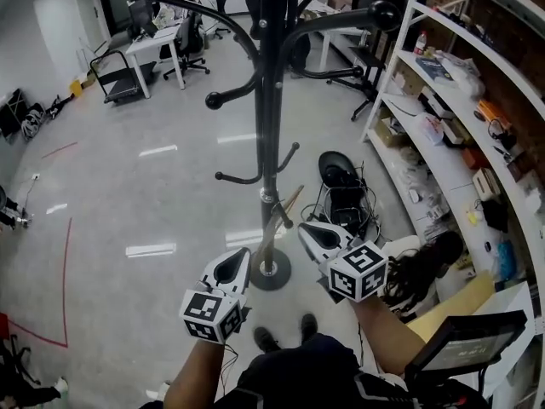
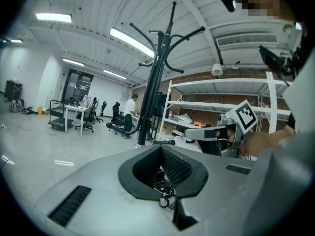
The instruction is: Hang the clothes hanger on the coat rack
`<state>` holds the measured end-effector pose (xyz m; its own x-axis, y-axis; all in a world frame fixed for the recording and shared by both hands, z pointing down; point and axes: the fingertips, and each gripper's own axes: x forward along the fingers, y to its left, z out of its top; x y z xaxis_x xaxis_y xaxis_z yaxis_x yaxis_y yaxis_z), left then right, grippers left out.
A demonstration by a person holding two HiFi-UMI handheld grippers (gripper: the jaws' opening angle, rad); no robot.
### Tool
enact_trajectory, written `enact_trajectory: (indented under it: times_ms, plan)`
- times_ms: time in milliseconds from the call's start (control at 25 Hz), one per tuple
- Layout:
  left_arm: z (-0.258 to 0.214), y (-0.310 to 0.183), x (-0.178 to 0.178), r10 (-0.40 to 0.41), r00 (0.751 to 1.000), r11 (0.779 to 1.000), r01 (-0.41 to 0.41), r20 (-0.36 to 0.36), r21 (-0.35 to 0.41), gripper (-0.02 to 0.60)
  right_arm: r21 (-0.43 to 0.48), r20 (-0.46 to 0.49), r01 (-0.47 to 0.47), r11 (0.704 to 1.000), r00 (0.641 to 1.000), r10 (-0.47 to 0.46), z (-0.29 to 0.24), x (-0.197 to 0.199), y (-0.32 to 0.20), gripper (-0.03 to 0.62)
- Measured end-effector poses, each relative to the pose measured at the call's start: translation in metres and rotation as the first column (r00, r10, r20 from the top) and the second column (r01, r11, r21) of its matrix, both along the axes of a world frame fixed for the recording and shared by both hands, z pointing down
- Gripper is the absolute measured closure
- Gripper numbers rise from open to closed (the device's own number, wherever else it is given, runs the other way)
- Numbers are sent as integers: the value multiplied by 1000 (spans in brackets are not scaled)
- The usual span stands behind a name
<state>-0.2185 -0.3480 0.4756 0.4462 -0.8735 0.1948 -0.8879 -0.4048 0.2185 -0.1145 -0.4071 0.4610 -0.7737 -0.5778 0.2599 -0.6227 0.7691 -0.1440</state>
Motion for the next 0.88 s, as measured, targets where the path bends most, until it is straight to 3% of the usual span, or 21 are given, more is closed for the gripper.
enact_trajectory:
  times_ms: [280,640,880]
  plan:
    - [-15,32,18,-33,999,999,33,19,24,581,31,16,49,998,999,-49,-12,12,36,588]
    - [-23,98,90,-91,995,996,91,27,16,581,50,-6,163,985,987,-163,-14,65,103,588]
    - [-23,154,123,-124,992,992,124,29,-2,581,37,7,187,982,982,-187,-16,95,154,588]
